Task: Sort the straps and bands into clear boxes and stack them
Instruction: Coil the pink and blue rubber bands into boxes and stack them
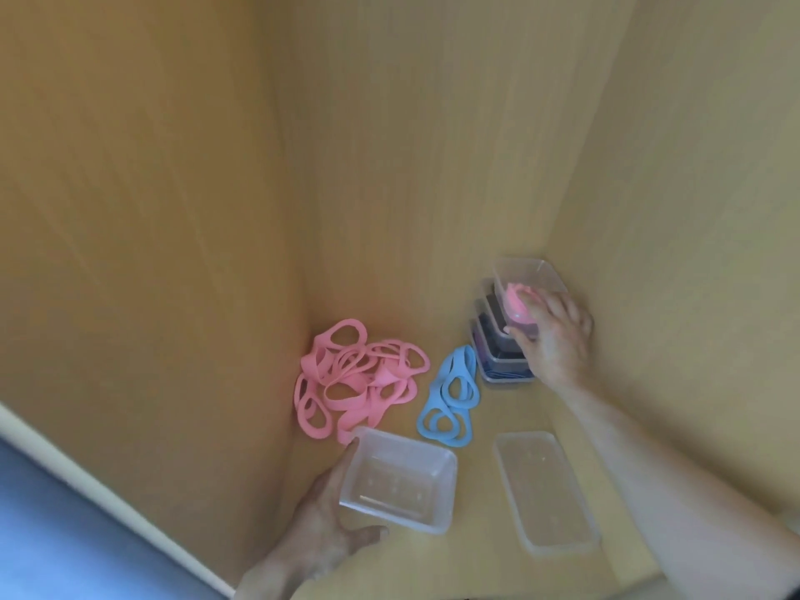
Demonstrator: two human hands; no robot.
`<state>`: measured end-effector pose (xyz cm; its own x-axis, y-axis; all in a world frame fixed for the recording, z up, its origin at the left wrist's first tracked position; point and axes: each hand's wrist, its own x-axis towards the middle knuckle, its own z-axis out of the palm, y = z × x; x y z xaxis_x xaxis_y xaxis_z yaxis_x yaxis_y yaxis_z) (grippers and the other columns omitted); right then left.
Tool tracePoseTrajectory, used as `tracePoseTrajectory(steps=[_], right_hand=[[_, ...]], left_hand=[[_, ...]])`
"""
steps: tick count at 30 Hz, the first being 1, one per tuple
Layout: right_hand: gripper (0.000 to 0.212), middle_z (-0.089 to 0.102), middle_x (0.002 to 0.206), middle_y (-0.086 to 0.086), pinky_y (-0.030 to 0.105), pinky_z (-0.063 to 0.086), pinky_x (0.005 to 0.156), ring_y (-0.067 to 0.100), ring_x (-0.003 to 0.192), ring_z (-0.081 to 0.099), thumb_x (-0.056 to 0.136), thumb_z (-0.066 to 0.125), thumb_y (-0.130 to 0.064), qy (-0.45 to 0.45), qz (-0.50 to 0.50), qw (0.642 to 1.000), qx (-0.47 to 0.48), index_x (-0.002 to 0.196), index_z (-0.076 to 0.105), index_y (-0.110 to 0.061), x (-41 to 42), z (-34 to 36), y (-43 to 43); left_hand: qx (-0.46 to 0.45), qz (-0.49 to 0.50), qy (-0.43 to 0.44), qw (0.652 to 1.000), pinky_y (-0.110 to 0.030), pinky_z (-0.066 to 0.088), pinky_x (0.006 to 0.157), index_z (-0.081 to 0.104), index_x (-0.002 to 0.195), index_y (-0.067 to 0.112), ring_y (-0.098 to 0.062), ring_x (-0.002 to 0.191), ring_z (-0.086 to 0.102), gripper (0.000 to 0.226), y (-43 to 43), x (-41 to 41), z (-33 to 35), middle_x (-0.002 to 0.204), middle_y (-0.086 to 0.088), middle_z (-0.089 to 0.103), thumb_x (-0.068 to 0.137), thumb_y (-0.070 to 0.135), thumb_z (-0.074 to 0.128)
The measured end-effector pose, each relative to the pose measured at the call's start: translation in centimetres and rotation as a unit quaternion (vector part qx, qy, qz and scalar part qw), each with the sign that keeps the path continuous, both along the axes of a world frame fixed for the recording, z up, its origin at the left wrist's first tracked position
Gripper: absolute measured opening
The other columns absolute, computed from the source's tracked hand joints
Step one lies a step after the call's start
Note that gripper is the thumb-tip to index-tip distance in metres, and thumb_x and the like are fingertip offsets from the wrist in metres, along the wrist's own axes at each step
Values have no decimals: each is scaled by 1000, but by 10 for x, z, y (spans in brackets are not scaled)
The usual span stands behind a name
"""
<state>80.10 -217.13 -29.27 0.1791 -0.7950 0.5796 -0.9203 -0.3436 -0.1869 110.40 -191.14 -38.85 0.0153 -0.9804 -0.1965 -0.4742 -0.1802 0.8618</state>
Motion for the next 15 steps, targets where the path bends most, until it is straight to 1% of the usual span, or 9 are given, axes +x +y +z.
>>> tracePoseTrajectory(steps=[1, 3, 6, 7, 9, 10, 12, 14, 15], right_hand=[[66, 58, 138, -6, 47, 36, 98, 25, 127, 47, 79, 81, -41, 8, 3, 1000, 5, 139, 57, -28, 0, 0, -2], [69, 54, 143, -7, 48, 33, 102, 23, 132, 42, 79, 79, -42, 29, 7, 999, 27, 142, 53, -29, 2, 2, -5], [72, 48, 150, -8, 54, 27, 109, 23, 139, 37, 80, 77, -39, 61, -5, 997, 55, 145, 48, -28, 6, 6, -7], [73, 46, 152, -8, 57, 24, 111, 24, 141, 35, 81, 75, -37, 71, -12, 995, 64, 147, 45, -29, 8, 7, -7], [75, 42, 153, -9, 63, 16, 114, 25, 144, 29, 83, 71, -34, 82, -22, 993, 82, 150, 39, -29, 12, 10, -5], [76, 41, 155, -8, 66, 12, 116, 27, 145, 27, 83, 69, -34, 83, -26, 992, 88, 152, 37, -29, 14, 11, -3], [74, 38, 157, -4, 65, 7, 117, 30, 146, 25, 83, 66, -32, 60, -38, 994, 78, 151, 37, -27, 17, 13, 3], [65, 43, 150, 2, 56, 18, 116, 32, 140, 34, 80, 64, -26, -4, -11, 1000, 7, 143, 45, -21, 19, 11, 13], [57, 49, 142, 3, 51, 29, 111, 32, 133, 41, 79, 61, -22, -48, 32, 997, -42, 135, 51, -18, 22, 9, 20]], left_hand=[[-26, 6, 4, 1000, -10, 35, 107, 20, 153, 47, 12, 134, 40, 111, 1, -3, 3, 146, 31, 42, 68, 38, 90], [-29, 25, -3, 999, 2, 30, 96, 20, 147, 54, 27, 123, 37, 98, 2, -4, 4, 136, 37, 40, 77, 37, 86], [-24, 48, -19, 998, 9, 25, 87, 18, 140, 60, 38, 112, 31, 87, 5, -3, 1, 130, 45, 35, 82, 40, 80], [-17, 53, -20, 998, 8, 24, 88, 20, 143, 59, 37, 113, 31, 85, 7, -3, 0, 131, 46, 33, 83, 45, 78], [-1, 53, -40, 998, 1, 26, 96, 18, 150, 55, 28, 121, 32, 86, 10, -3, 1, 138, 43, 32, 82, 58, 72], [3, 54, -49, 997, -5, 28, 100, 15, 151, 55, 21, 126, 32, 89, 11, -3, -1, 141, 42, 31, 81, 64, 69], [2, 56, -50, 997, -13, 33, 101, 7, 149, 63, 20, 128, 34, 92, 14, -2, -2, 139, 48, 33, 77, 75, 64], [5, 84, -30, 996, -13, 35, 98, 0, 145, 69, 19, 126, 40, 90, 16, -2, -2, 135, 48, 40, 74, 87, 53], [14, 103, -16, 994, -17, 34, 101, -3, 144, 69, 12, 129, 42, 90, 16, -1, -3, 139, 41, 42, 72, 92, 46]])
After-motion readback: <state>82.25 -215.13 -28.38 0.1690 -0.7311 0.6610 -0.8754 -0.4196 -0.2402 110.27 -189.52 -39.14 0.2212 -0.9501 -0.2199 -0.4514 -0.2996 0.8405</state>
